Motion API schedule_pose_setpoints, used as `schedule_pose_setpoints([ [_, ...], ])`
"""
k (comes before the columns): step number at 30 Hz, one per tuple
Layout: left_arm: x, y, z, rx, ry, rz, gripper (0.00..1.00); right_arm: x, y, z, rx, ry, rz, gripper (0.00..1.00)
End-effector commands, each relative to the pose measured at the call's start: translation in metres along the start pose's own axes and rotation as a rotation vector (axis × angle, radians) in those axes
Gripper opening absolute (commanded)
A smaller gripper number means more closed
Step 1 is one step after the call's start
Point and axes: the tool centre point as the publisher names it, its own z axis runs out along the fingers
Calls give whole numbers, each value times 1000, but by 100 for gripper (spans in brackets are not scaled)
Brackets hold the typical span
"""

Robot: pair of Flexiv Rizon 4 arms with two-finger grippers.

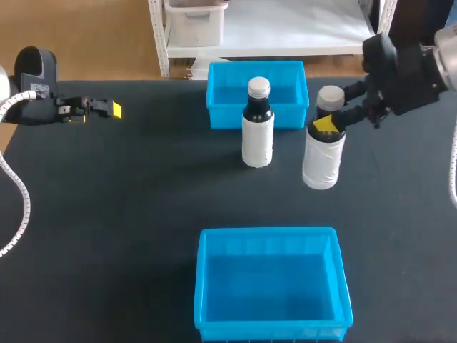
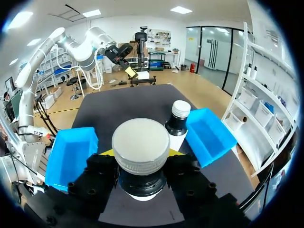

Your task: Pick up the bottle, and place it in the far bin if it is heavy, or in the near bin if it is light.

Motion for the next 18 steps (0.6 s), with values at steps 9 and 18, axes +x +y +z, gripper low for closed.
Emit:
schedule_pose_setpoints([
  [9, 0, 0, 0, 0, 0, 0, 100, 19, -11, -32, 40, -2, 31, 0],
  [18, 0, 0, 0, 0, 0, 0, 100, 34, -21, -53, 80, 2, 61, 0],
])
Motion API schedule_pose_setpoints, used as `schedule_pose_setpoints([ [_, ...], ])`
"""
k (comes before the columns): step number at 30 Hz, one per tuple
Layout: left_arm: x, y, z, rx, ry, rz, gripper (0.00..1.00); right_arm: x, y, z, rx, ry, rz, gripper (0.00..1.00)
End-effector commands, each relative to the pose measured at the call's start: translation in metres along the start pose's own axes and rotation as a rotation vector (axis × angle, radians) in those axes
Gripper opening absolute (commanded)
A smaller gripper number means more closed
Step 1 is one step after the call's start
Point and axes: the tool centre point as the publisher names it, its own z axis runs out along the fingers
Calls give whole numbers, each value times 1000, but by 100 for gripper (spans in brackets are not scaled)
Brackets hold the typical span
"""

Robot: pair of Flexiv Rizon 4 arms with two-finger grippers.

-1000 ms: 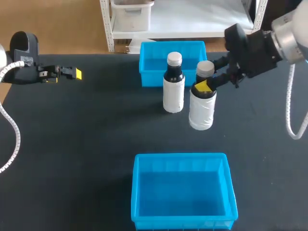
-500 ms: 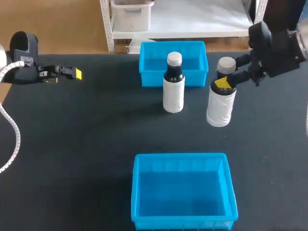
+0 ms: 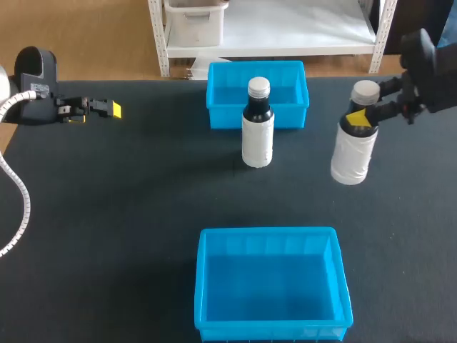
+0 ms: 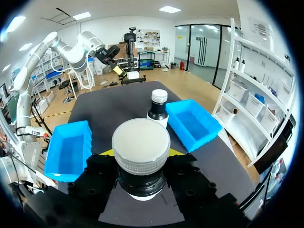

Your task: Pick up the bottle, and place it in the far bin if it is heavy, or in the near bin if it is light.

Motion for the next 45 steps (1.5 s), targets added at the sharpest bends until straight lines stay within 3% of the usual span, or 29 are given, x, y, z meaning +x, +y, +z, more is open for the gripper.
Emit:
schedule_pose_setpoints([
  [1, 0, 0, 0, 0, 0, 0, 100, 6, 0, -14, 15, 2, 10, 0],
  [14, 0, 0, 0, 0, 0, 0, 100, 18, -7, -38, 46, 13, 34, 0],
  [21, 0, 0, 0, 0, 0, 0, 100, 17, -23, -43, 51, 15, 32, 0],
  [29, 0, 0, 0, 0, 0, 0, 100, 4, -64, -41, 38, 33, 9, 0],
  [39, 0, 0, 0, 0, 0, 0, 100, -26, -128, -38, 5, 30, -37, 0],
  [45, 0, 0, 0, 0, 0, 0, 100, -45, -155, -25, 1, 25, -58, 0],
])
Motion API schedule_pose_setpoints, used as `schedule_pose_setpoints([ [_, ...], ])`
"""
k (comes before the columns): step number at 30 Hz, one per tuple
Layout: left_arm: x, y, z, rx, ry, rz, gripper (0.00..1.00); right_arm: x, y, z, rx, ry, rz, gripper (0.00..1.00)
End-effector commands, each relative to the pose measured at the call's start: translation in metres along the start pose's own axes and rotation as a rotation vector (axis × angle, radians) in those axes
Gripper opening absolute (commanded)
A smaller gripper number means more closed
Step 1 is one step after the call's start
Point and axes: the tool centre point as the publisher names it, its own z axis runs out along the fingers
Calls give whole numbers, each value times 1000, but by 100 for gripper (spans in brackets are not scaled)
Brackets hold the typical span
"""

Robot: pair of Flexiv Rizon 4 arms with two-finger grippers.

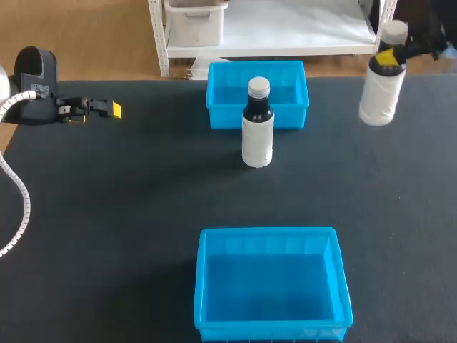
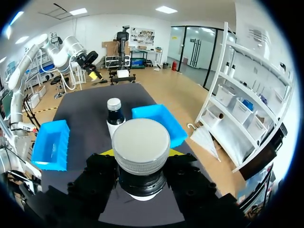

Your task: Pick up the bottle, and place it in the far bin if it is heavy, or in the near bin if it is light.

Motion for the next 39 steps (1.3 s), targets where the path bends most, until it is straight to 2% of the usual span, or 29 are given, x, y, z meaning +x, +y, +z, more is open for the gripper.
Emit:
schedule_pose_setpoints([
  [1, 0, 0, 0, 0, 0, 0, 100, -15, -39, 20, -77, 3, -2, 0],
  [10, 0, 0, 0, 0, 0, 0, 100, -60, -63, 58, -61, -25, -27, 0],
  [18, 0, 0, 0, 0, 0, 0, 100, -93, -70, 101, -86, -48, -43, 0],
  [28, 0, 0, 0, 0, 0, 0, 100, -113, -69, 146, -128, -69, -47, 0],
  [39, 0, 0, 0, 0, 0, 0, 100, -125, -55, 187, -180, -79, -46, 0],
])
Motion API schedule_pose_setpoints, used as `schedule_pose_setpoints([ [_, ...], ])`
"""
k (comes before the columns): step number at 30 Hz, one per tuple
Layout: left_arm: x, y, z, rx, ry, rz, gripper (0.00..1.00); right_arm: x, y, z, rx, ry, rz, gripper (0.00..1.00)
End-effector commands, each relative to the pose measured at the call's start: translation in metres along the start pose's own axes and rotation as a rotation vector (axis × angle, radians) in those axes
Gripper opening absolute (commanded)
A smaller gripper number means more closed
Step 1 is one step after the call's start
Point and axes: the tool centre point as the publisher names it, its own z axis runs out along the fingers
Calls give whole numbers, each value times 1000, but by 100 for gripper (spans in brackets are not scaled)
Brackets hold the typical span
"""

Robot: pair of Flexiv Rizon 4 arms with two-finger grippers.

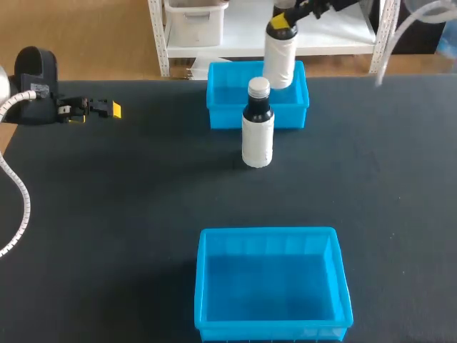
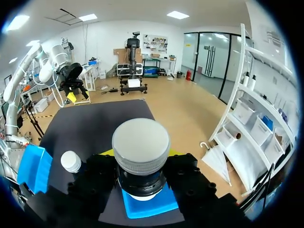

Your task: Pick up the bottle, and place it in the far bin if it is heavy, or in the near bin if it is light.

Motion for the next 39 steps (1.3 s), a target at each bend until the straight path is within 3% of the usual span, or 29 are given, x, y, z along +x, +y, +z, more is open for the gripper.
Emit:
schedule_pose_setpoints([
  [1, 0, 0, 0, 0, 0, 0, 100, -6, -9, 17, -42, 1, -2, 0],
  [18, 0, 0, 0, 0, 0, 0, 100, -15, -5, 80, -123, -5, -35, 0],
  [39, 0, 0, 0, 0, 0, 0, 100, 0, -12, 123, -180, 2, -30, 0],
])
